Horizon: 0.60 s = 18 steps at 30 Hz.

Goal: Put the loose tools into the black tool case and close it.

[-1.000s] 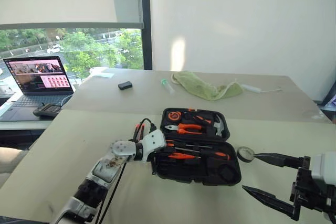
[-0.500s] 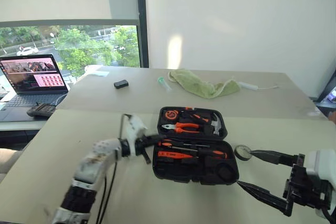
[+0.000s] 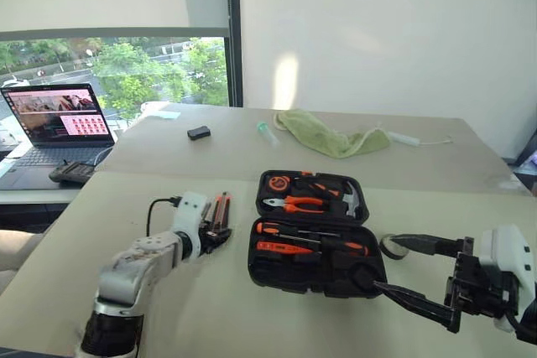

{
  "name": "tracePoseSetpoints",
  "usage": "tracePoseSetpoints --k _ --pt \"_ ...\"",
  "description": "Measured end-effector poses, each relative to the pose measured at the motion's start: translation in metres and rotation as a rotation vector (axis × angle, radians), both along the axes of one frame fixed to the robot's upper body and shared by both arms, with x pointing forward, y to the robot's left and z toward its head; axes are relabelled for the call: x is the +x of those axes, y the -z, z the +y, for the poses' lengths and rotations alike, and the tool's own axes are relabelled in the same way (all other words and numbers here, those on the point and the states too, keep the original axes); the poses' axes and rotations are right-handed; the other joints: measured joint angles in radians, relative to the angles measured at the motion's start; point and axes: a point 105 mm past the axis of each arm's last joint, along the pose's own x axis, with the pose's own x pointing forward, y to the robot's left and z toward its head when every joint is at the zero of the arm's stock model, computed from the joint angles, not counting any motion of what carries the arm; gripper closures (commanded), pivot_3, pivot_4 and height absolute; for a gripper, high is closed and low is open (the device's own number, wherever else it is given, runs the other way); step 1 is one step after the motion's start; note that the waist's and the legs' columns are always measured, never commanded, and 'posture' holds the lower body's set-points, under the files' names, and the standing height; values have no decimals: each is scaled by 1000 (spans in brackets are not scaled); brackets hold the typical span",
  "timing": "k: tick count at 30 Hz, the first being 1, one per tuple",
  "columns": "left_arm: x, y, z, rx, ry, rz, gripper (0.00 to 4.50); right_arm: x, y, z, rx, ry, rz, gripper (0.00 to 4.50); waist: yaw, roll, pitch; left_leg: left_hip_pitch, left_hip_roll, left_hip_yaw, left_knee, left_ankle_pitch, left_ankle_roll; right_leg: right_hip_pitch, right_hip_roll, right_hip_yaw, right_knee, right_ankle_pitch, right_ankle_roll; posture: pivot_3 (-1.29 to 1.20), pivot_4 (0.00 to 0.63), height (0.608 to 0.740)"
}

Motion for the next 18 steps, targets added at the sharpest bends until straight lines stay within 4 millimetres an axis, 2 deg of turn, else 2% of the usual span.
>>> tracePoseSetpoints --k 3,5,8,9,11,13,14,16,18 --pt "5 2 1 14 -41 3 1848 -1 0 -1 -3 0 2 0 1 1 -1 1 0 0 0 0 0 1 -1 1 0 0 0 0 150 740" --pt "8 3 5 11 -58 -11 2601 -2 0 -2 -9 10 4 0 1 2 -1 2 0 0 0 0 0 1 -2 1 0 0 -1 0 150 740" --pt "13 1 4 -25 -51 -50 2734 -4 -1 -3 -17 17 1 0 1 1 -1 0 0 0 0 2 0 -1 -7 0 0 1 -3 0 150 740" --pt "11 -5 1 -77 4 -78 2734 -4 0 -3 -16 22 3 0 -1 0 0 -1 1 0 0 2 -1 -2 -7 0 0 1 -3 0 150 740" --pt "3 -25 -14 -167 179 -144 2734 -5 2 -4 -13 31 11 0 -2 -1 1 -3 1 0 0 2 -2 -4 -8 0 0 1 -4 0 150 740" --pt "-22 -62 -34 -201 506 -252 2734 -7 4 -5 -8 44 21 0 -3 -1 1 -4 1 0 0 3 -4 -4 -8 -1 0 0 -6 0 150 740" --pt "-30 -69 -39 -189 596 -275 2734 -8 4 -6 -8 46 21 0 -3 1 1 -3 0 0 -1 4 -5 -4 -7 -1 0 -1 -7 0 150 740" --pt "-50 -72 -51 -124 843 -281 2734 -8 3 -7 -10 53 15 0 -3 4 0 -2 -1 2 -1 4 -4 -3 -4 -2 -1 -3 -10 0 150 740" --pt "-66 -57 -62 -69 1055 -243 2734 -8 2 -8 -13 61 13 0 -1 6 1 -1 -2 4 -1 1 1 -1 -4 -1 -1 -4 -11 0 150 740"
